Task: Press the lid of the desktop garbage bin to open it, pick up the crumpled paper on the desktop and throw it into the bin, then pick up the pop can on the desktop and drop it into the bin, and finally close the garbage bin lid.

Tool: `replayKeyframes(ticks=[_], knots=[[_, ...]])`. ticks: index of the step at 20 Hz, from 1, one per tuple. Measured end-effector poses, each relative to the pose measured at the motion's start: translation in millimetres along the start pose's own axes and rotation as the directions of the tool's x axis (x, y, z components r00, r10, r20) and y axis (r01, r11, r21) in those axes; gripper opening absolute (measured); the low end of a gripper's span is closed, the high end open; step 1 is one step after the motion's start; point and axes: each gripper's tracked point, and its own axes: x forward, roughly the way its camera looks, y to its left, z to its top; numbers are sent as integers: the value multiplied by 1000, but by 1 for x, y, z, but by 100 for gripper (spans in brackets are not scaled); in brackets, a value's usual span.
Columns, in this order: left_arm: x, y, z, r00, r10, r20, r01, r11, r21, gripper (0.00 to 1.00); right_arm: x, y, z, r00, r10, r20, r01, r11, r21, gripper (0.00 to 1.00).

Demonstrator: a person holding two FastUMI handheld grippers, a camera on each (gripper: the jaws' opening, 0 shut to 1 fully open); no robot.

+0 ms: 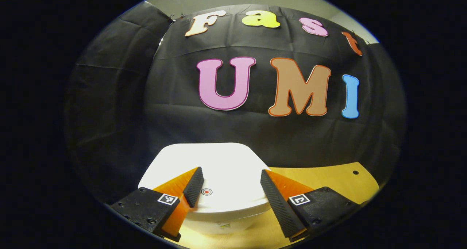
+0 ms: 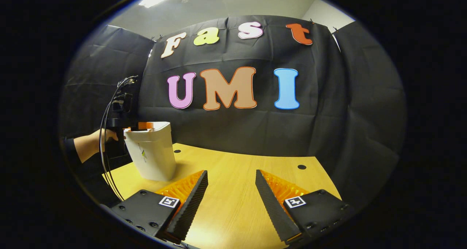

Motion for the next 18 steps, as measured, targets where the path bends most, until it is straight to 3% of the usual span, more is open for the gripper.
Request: replayKeyframes(ticks=[3,6,9,12,18], knots=[[-1,5,6,999,21,-28,-24,994,-109,92,1,3,23,999,-1,55,2,1000,-8,90],[-25,3,58,992,26,122,-19,998,-56,94,-3,-1,44,994,-16,105,15,1000,13,90],[-58,-31,105,968,-50,248,45,999,26,92,-7,-7,66,989,-38,144,33,999,36,90],[-88,-60,106,958,-122,259,108,992,69,93,-18,-11,92,976,-60,211,52,998,46,92],[-144,-115,88,933,-219,286,199,975,100,92,-26,-4,97,968,-62,243,52,998,45,90]])
